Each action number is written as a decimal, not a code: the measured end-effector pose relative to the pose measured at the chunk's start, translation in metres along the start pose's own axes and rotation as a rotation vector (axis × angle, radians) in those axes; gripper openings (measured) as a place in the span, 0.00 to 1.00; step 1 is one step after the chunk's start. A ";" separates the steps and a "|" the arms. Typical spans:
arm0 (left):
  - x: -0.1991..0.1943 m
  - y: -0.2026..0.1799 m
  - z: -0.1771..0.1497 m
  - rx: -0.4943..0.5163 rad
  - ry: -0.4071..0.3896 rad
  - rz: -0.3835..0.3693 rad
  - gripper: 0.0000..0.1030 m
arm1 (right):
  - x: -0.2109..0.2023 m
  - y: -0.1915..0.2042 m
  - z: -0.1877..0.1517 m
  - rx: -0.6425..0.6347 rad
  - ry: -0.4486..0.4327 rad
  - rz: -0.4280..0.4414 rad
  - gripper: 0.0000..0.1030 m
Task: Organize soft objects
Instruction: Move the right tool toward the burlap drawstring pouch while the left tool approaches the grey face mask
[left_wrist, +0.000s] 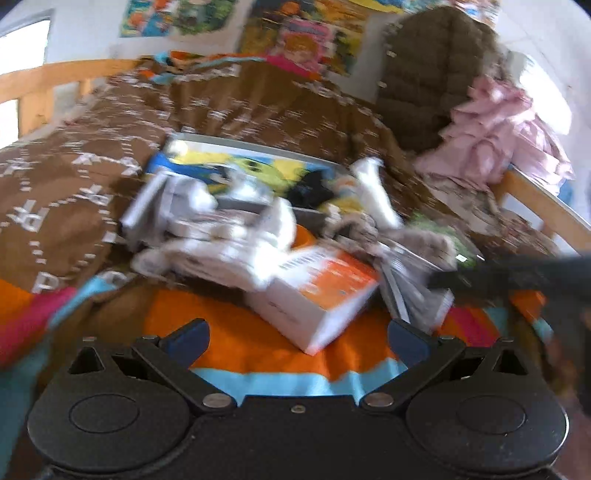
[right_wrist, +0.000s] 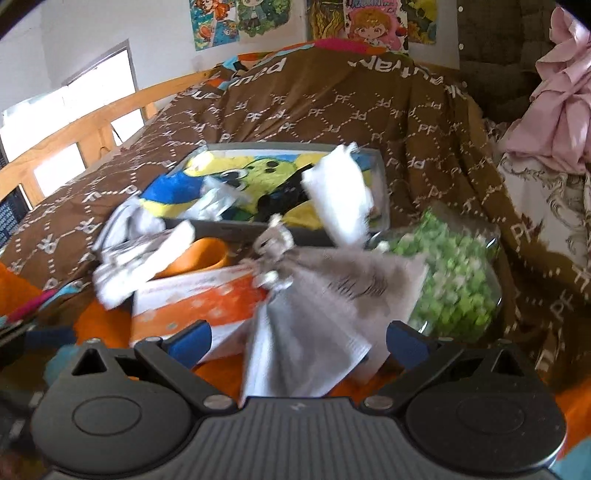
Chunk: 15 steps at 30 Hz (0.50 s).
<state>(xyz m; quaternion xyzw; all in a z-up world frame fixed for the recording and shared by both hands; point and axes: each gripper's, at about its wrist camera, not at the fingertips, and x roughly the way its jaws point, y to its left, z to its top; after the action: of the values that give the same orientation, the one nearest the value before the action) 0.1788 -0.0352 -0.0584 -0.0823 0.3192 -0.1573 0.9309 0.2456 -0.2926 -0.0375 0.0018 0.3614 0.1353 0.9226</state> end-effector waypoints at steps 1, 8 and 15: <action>0.000 -0.004 -0.002 0.013 0.000 -0.022 0.99 | 0.003 -0.004 0.002 0.001 -0.004 -0.008 1.00; 0.024 -0.026 -0.013 0.015 0.044 -0.161 0.99 | 0.026 -0.041 0.015 0.126 -0.012 0.029 1.00; 0.073 -0.044 -0.014 -0.100 0.113 -0.240 0.99 | 0.037 -0.054 0.021 0.143 -0.056 0.053 1.00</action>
<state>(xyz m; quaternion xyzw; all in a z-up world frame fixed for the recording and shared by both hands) 0.2137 -0.1020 -0.1000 -0.1569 0.3662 -0.2556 0.8808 0.2992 -0.3332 -0.0519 0.0809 0.3438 0.1334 0.9260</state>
